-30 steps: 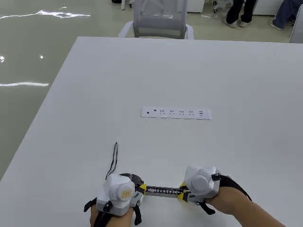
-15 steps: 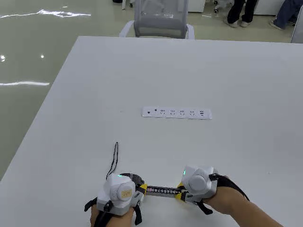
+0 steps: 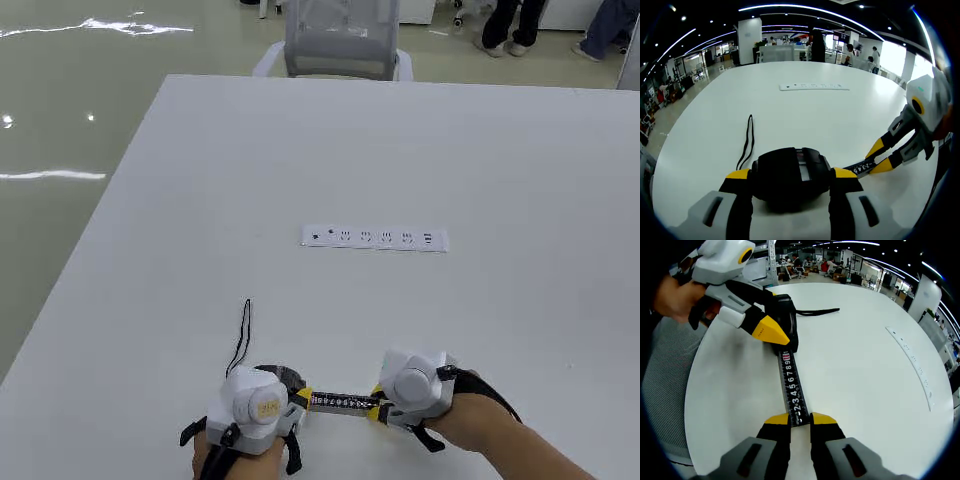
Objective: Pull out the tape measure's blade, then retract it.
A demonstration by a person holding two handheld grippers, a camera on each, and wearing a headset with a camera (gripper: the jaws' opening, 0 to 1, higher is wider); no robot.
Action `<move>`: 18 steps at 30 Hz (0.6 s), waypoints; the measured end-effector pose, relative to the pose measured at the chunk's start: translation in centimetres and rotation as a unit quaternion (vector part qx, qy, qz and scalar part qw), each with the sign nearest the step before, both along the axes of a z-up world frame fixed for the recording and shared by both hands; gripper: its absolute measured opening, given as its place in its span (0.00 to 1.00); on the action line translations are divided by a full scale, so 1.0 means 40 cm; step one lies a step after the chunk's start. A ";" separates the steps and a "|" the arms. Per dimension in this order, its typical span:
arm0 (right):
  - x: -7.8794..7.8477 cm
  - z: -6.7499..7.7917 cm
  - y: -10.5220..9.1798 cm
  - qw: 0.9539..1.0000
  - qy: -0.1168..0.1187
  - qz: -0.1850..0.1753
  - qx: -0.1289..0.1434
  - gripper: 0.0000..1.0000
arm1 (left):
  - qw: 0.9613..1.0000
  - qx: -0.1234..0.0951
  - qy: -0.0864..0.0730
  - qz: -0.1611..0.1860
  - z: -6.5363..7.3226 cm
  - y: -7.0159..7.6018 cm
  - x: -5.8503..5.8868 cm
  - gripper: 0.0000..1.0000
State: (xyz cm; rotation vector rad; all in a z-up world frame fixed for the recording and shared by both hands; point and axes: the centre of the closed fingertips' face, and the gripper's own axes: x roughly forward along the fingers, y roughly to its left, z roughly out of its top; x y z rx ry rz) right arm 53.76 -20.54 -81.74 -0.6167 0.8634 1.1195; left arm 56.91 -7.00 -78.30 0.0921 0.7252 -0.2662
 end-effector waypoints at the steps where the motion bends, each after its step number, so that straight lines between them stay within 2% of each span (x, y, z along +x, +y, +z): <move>1: 0.001 -0.001 0.001 1.000 0.000 0.000 0.000 0.13 | 1.000 0.000 0.000 0.000 0.000 0.000 0.000 0.58; 18: 0.001 0.003 0.034 1.000 -0.001 0.007 0.003 0.13 | 1.000 -0.001 0.000 -0.001 0.001 0.000 -0.001 0.58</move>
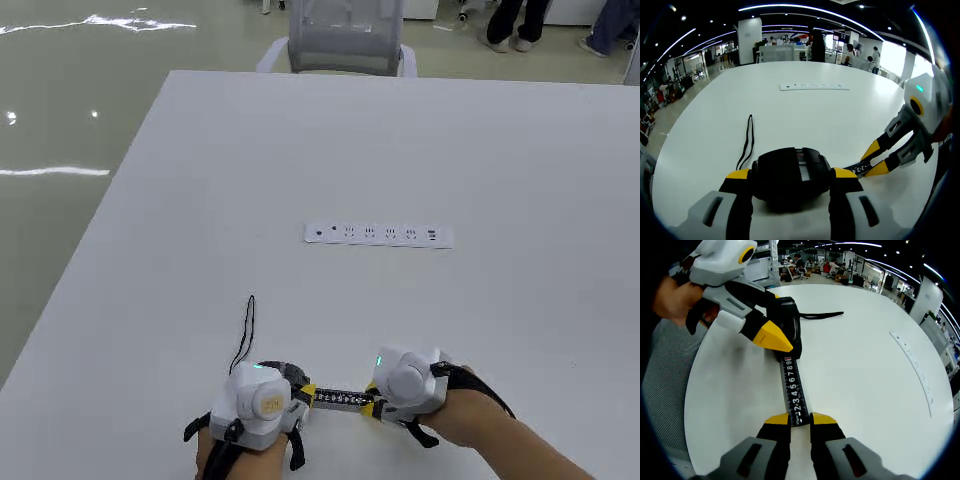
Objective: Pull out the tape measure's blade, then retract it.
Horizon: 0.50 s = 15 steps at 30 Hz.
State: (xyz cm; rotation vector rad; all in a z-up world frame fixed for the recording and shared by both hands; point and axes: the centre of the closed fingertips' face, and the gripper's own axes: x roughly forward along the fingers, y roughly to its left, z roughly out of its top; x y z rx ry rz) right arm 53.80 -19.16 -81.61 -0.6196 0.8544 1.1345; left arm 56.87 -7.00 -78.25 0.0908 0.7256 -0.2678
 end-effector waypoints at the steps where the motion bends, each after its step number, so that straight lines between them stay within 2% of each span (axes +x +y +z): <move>1: 0.000 0.000 0.001 1.000 0.000 0.000 0.000 0.13 | 1.000 0.000 0.000 0.000 0.000 0.000 0.000 0.58; 15: 0.005 0.002 0.021 1.000 -0.003 0.004 0.004 0.13 | 1.000 0.000 0.000 0.000 0.001 0.000 -0.001 0.58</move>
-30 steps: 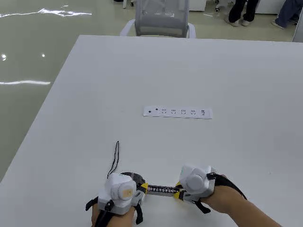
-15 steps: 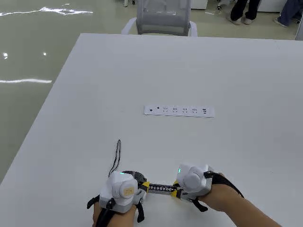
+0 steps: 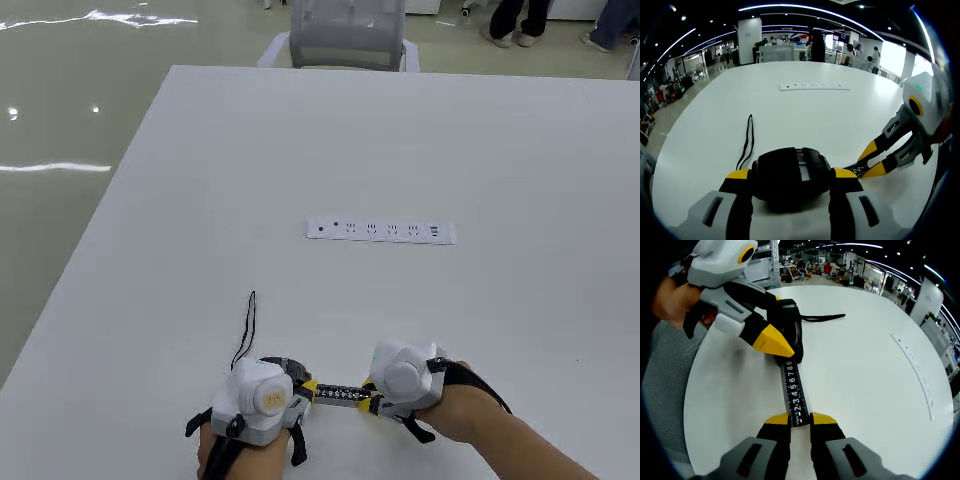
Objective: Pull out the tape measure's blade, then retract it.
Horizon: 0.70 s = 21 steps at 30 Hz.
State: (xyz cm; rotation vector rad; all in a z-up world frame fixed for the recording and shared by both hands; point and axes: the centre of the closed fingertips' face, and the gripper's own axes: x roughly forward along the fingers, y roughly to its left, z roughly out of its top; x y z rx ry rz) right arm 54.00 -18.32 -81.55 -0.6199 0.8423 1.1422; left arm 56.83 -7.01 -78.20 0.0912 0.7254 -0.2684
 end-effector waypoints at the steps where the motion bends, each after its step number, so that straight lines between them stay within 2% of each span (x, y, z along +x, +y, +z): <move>1: 0.001 -0.002 0.003 1.000 0.000 0.000 0.000 0.13 | 1.000 0.000 0.000 0.000 0.000 0.000 0.000 0.58; 21: 0.004 -0.004 0.032 1.000 -0.001 0.005 -0.001 0.13 | 1.000 -0.001 -0.001 -0.001 -0.002 0.000 0.000 0.58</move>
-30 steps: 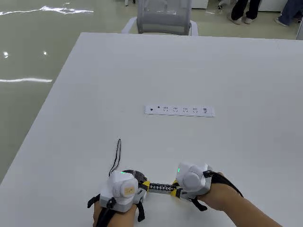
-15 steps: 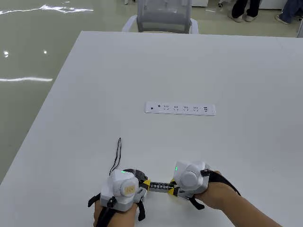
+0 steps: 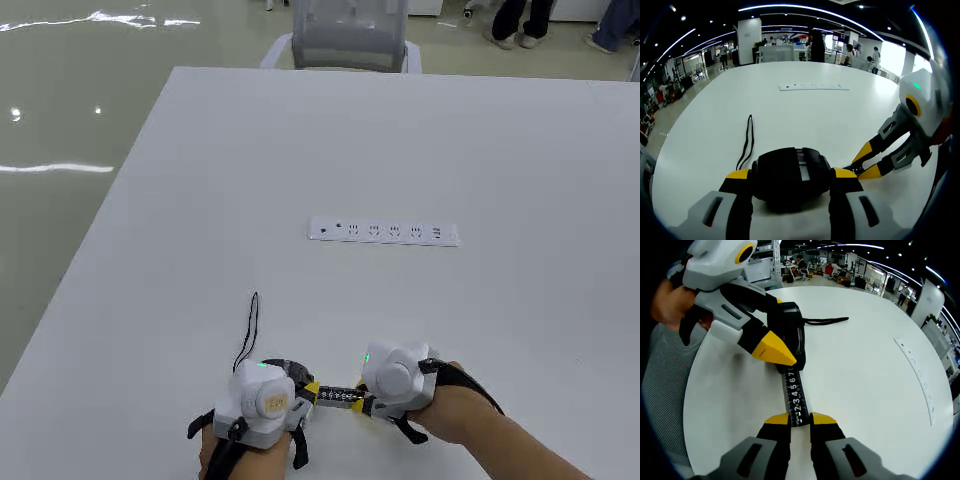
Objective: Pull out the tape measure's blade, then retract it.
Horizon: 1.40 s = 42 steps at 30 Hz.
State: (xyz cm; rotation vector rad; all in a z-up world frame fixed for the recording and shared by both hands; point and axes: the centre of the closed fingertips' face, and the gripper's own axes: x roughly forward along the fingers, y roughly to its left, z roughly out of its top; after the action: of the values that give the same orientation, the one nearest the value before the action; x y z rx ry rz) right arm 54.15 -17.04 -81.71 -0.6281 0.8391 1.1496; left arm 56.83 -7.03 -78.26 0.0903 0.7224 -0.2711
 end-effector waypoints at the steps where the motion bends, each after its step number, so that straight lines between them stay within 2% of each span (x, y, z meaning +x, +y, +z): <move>1: 0.000 0.001 0.001 1.000 0.000 0.000 0.000 0.13 | 1.000 0.000 0.000 0.000 0.000 0.000 0.000 0.58; 42: 0.010 0.000 0.065 1.000 0.000 0.007 0.014 0.13 | 1.000 -0.002 0.001 0.000 0.001 0.000 -0.001 0.58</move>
State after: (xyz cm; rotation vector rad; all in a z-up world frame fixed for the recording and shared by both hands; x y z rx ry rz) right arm 54.54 -14.43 -81.71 -0.6118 0.8194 1.1718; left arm 56.79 -7.02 -78.23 0.0867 0.7246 -0.2721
